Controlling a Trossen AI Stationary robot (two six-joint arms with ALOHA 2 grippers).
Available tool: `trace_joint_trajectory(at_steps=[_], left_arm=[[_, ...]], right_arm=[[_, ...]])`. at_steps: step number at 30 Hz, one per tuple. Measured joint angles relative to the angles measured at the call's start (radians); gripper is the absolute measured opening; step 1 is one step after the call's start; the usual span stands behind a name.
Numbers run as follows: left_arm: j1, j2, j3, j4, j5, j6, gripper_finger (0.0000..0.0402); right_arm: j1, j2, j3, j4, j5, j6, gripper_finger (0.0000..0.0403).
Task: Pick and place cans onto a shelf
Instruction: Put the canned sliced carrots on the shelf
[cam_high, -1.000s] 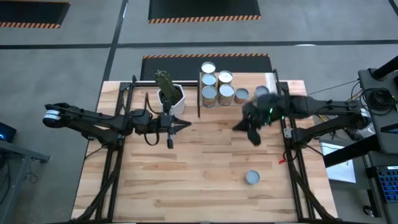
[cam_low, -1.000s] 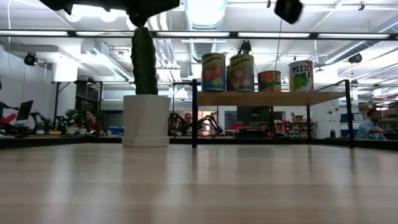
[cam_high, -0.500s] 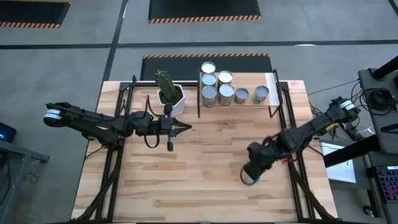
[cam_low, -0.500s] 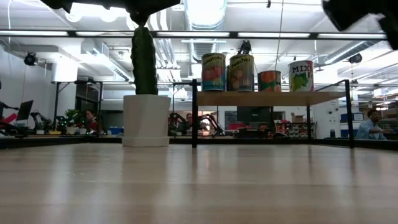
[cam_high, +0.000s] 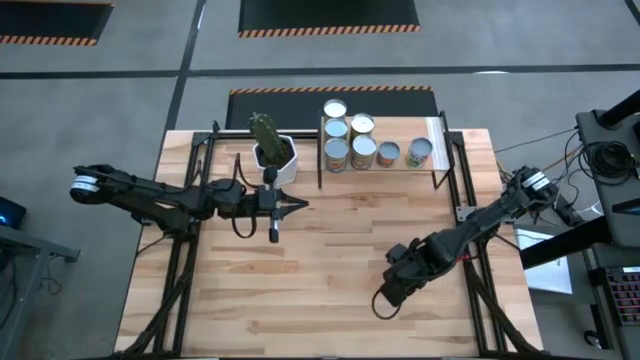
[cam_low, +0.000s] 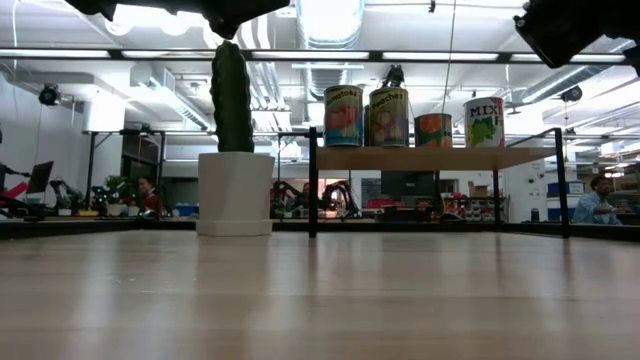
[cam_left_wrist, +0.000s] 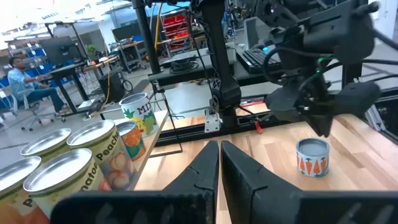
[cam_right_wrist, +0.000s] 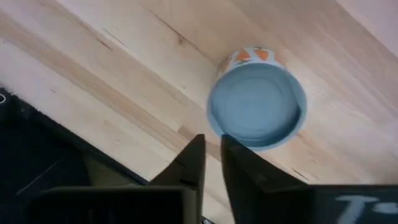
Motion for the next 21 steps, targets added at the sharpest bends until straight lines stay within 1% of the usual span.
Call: trace_joint_trajectory(at_steps=[2,5,12,16,19,21], left_arm=[[0.0,0.0,0.0,0.0,0.0,0.014,0.0],[0.0,0.0,0.0,0.0,0.0,0.018,0.0],[0.0,0.0,0.0,-0.002,0.0,0.018,0.0],[0.0,0.0,0.0,-0.003,0.0,0.018,0.0],[0.0,0.0,0.0,-0.003,0.0,0.018,0.0],[0.0,0.0,0.0,-0.008,0.0,0.018,0.0]], right_arm=[[0.0,0.031,0.037,-0.023,0.0,-0.006,0.006],[0.0,0.074,0.089,-0.077,0.002,-0.008,0.0105],[0.0,0.138,0.156,-0.197,0.003,-0.021,0.0243],[0.0,0.15,0.156,-0.228,0.003,-0.031,0.0317],[0.0,0.159,0.142,-0.226,0.003,-0.051,0.0354],[0.0,0.167,0.136,-0.219,0.003,-0.06,0.0365]])
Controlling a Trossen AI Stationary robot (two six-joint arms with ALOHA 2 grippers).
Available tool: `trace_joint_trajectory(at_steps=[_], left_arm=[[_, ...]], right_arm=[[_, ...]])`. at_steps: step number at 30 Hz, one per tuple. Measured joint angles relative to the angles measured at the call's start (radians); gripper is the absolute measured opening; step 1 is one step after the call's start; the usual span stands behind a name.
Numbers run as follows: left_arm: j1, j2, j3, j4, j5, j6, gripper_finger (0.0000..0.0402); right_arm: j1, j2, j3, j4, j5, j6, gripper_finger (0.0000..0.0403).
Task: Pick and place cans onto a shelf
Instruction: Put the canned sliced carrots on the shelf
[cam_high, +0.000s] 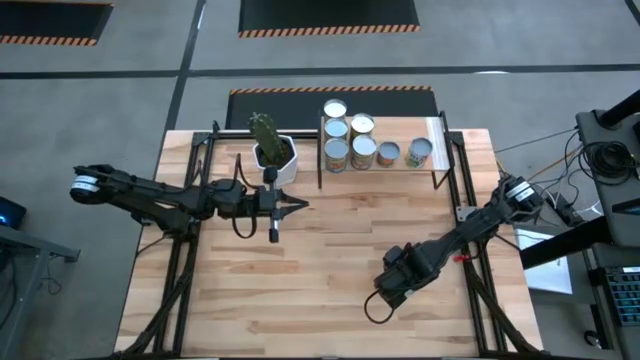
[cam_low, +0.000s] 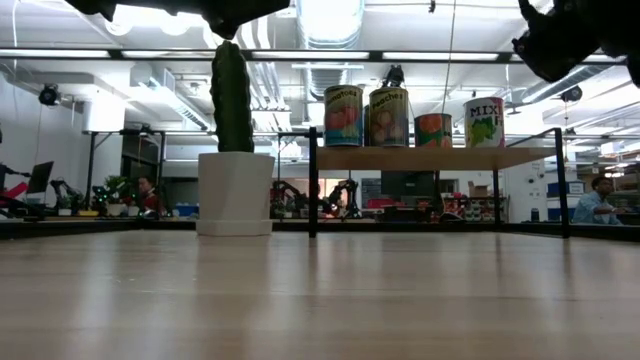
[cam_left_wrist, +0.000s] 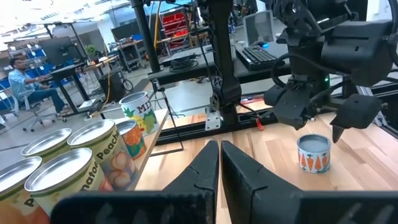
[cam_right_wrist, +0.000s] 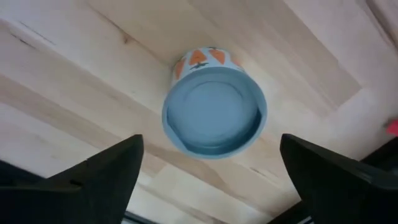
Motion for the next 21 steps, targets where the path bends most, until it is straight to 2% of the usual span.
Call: trace_joint_trajectory(at_steps=[12,21], left_arm=[[0.0,0.0,0.0,-0.007,0.0,-0.008,0.0],[0.0,0.0,0.0,-0.009,0.0,-0.008,0.0]], right_arm=[[0.0,0.041,-0.034,0.021,0.008,-0.048,0.0368],[0.0,0.054,-0.103,0.15,0.023,-0.059,0.0356]])
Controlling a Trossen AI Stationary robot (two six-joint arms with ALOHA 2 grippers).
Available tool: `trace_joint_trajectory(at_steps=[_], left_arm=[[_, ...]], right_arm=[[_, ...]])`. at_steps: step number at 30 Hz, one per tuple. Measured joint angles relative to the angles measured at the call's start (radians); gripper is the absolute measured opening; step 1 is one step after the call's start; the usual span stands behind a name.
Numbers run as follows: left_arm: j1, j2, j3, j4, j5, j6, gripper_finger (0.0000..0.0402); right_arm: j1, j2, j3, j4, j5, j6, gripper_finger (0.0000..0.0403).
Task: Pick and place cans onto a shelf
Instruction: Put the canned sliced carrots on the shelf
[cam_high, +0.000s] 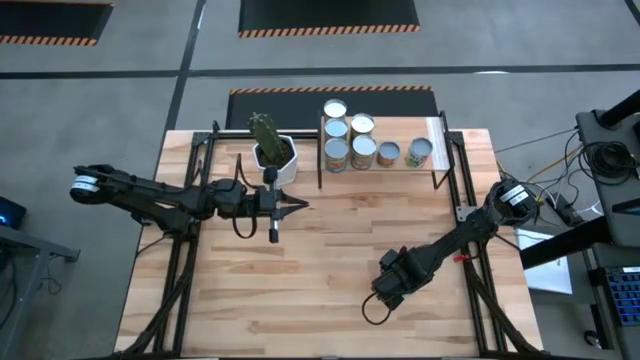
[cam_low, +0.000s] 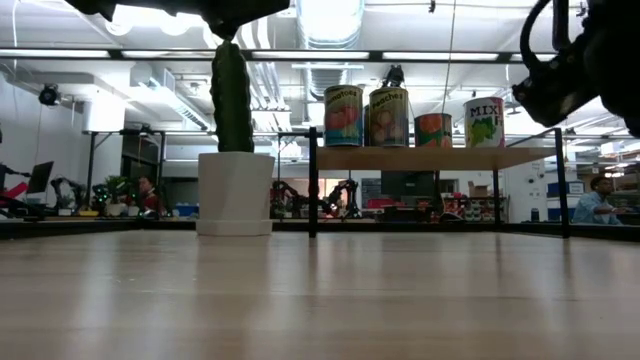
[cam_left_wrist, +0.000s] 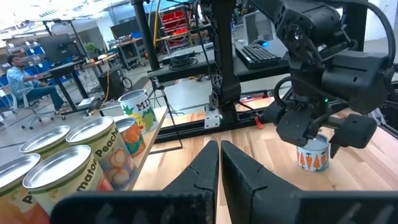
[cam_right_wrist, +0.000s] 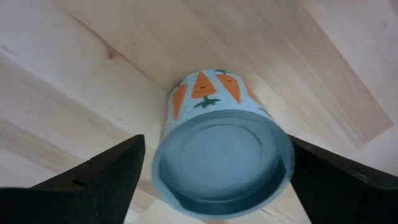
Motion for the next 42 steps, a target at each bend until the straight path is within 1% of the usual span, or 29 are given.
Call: trace_joint_trajectory(at_steps=[5,9,12,14,18,22,26,30,33,38,40,42], left_arm=[[0.0,0.0,0.0,0.0,0.0,0.0,0.0],[0.0,0.0,0.0,-0.002,0.0,0.0,0.0],[0.0,0.0,0.0,0.002,0.0,0.007,0.0],[0.0,0.0,0.0,0.017,0.0,0.023,0.0],[0.0,-0.016,0.0,0.042,-0.004,0.075,0.0],[0.001,-0.049,0.0,0.051,-0.009,0.127,0.0],[0.002,-0.086,0.001,0.027,-0.01,0.135,0.0],[0.002,-0.109,0.001,-0.001,-0.014,0.136,0.0],[0.002,-0.13,0.001,0.0,-0.042,0.136,0.0],[0.002,-0.164,0.001,0.0,-0.082,0.136,0.0],[0.002,-0.173,0.001,0.0,-0.083,0.135,0.0],[0.002,-0.176,0.001,-0.001,-0.086,0.134,0.0]], right_arm=[[0.0,-0.001,-0.016,-0.002,0.0,0.001,0.0308],[0.0,-0.002,-0.015,-0.006,0.0,-0.007,0.0286],[-0.003,-0.007,0.001,-0.016,0.0,-0.02,0.0283],[-0.01,-0.018,0.022,-0.039,-0.001,-0.031,0.0289],[-0.043,-0.043,0.094,-0.14,0.026,-0.078,0.0299],[-0.099,-0.064,0.221,-0.291,0.089,-0.164,0.0299],[-0.166,-0.064,0.399,-0.445,0.207,-0.275,0.03],[-0.246,-0.064,0.586,-0.522,0.319,-0.406,0.03],[-0.313,-0.064,0.722,-0.559,0.424,-0.522,0.0301],[-0.437,-0.064,0.924,-0.59,0.563,-0.714,0.0301],[-0.498,-0.064,0.991,-0.591,0.596,-0.787,0.0301],[-0.57,-0.064,1.043,-0.59,0.601,-0.839,0.0301]])
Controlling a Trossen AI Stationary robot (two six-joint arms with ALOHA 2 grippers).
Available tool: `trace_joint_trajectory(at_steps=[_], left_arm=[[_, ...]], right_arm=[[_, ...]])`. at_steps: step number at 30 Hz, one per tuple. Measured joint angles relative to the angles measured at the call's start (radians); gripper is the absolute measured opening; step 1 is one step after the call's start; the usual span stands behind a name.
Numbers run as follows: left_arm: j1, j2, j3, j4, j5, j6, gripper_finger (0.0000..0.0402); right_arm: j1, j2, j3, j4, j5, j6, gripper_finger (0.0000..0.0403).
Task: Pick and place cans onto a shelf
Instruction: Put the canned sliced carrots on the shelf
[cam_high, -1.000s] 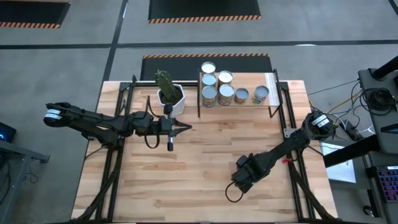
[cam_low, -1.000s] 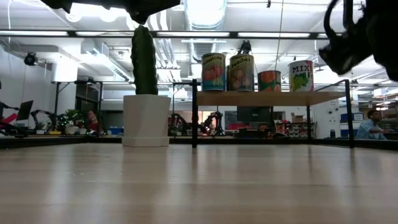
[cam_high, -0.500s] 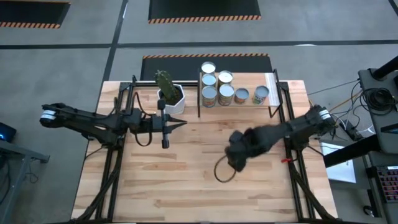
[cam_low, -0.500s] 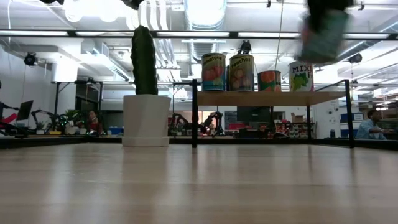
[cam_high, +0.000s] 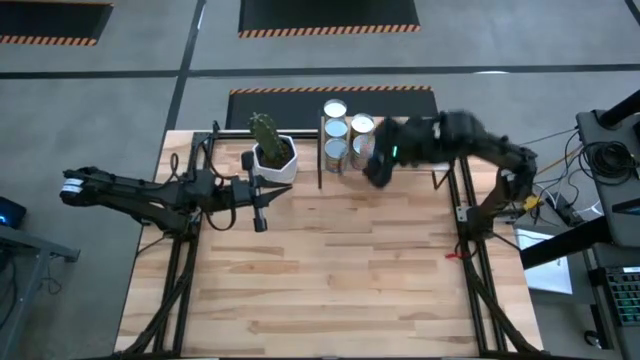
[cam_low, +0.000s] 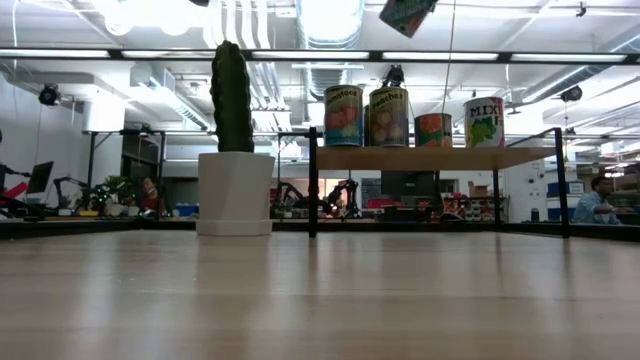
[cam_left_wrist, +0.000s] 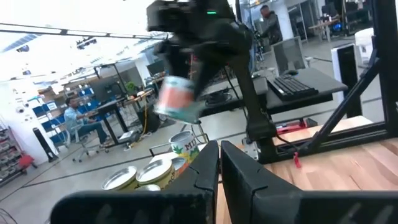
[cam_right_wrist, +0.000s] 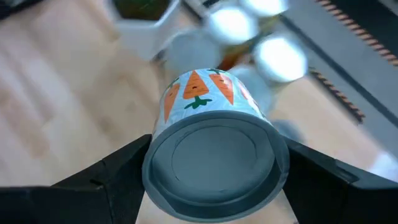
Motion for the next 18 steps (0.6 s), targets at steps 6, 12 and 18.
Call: trace_joint_trajectory(at_steps=[6,12,18], left_arm=[[0.0,-0.001,0.0,-0.028,-0.002,-0.008,0.0],[0.0,-0.001,0.0,-0.042,-0.002,-0.029,0.0],[0.0,-0.001,0.0,-0.045,-0.002,-0.033,0.0]], right_arm=[[-0.269,0.0,0.071,-0.002,-0.094,-0.101,0.0301],[-0.536,0.01,0.059,-0.003,-0.215,-0.183,0.0301],[-0.722,0.064,0.035,-0.002,-0.336,-0.255,0.0301]])
